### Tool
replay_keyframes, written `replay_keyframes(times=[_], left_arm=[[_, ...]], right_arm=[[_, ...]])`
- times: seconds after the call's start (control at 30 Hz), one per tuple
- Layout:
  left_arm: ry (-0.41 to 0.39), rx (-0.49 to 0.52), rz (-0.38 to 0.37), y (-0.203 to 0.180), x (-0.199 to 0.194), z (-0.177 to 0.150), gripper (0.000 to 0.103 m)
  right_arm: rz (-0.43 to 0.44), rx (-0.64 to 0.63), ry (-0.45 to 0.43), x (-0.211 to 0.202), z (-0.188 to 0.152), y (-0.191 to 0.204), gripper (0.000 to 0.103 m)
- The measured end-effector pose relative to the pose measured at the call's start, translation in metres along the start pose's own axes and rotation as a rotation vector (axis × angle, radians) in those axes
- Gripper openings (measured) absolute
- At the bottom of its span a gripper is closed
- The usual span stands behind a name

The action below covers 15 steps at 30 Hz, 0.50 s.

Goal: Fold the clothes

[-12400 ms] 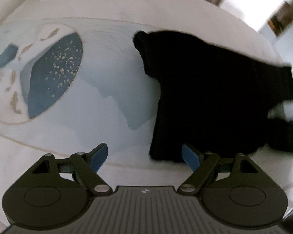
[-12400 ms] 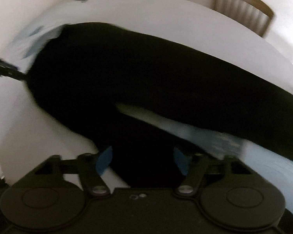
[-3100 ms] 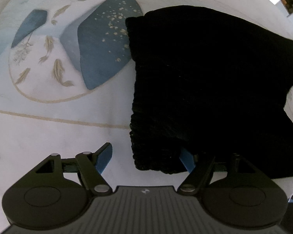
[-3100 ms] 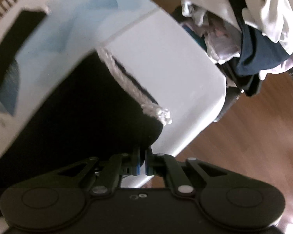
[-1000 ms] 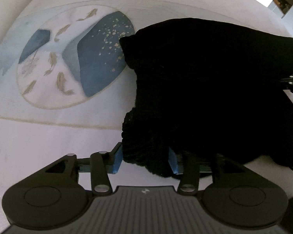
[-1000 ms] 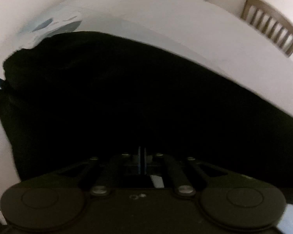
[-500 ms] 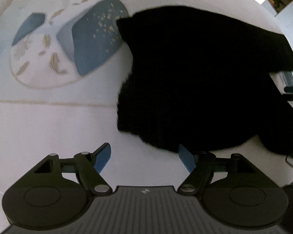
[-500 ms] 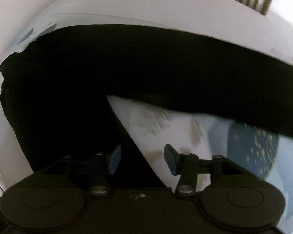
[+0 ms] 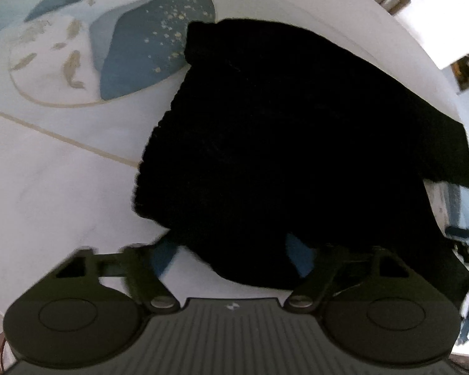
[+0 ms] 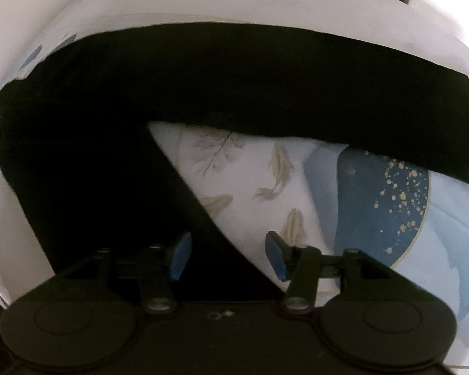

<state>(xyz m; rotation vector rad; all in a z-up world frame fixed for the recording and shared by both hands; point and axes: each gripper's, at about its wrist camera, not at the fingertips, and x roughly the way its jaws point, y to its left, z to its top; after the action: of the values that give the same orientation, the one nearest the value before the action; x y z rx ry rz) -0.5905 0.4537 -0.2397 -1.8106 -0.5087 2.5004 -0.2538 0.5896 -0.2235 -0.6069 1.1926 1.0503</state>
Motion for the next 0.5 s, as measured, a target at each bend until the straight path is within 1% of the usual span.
replay_keyframes(times=[0.03, 0.1, 0.17, 0.23, 0.3, 0.4, 0.43, 0.47, 0.5], left_arm=[[-0.009, -0.008, 0.010, -0.002, 0.000, -0.001, 0.032], [-0.030, -0.013, 0.029, -0.007, -0.001, 0.000, 0.027], [-0.053, -0.004, 0.050, -0.011, -0.002, 0.000, 0.025], [-0.066, -0.012, 0.057, -0.009, -0.006, 0.001, 0.024], [-0.063, -0.018, 0.059, -0.004, -0.011, 0.002, 0.024], [-0.047, -0.033, 0.048, 0.002, -0.015, 0.005, 0.024], [-0.048, -0.033, 0.053, 0.003, -0.019, 0.004, 0.023], [-0.049, -0.032, 0.062, 0.004, -0.022, 0.003, 0.022], [-0.050, -0.029, 0.085, 0.004, -0.024, 0.000, 0.010]], right_arm=[[0.000, -0.010, 0.001, 0.000, -0.002, 0.001, 0.103], [-0.003, -0.035, 0.002, 0.000, -0.005, 0.003, 0.103], [-0.022, -0.082, 0.000, 0.000, -0.008, 0.009, 0.103], [-0.019, -0.131, 0.008, -0.002, -0.010, 0.015, 0.103], [-0.015, -0.179, 0.019, -0.004, -0.011, 0.021, 0.103], [-0.044, -0.261, 0.020, -0.003, -0.007, 0.025, 0.103], [-0.058, -0.266, 0.014, -0.003, -0.002, 0.023, 0.048], [-0.083, -0.259, 0.002, -0.002, 0.006, 0.018, 0.046], [-0.120, -0.249, -0.015, 0.000, 0.016, 0.013, 0.040]])
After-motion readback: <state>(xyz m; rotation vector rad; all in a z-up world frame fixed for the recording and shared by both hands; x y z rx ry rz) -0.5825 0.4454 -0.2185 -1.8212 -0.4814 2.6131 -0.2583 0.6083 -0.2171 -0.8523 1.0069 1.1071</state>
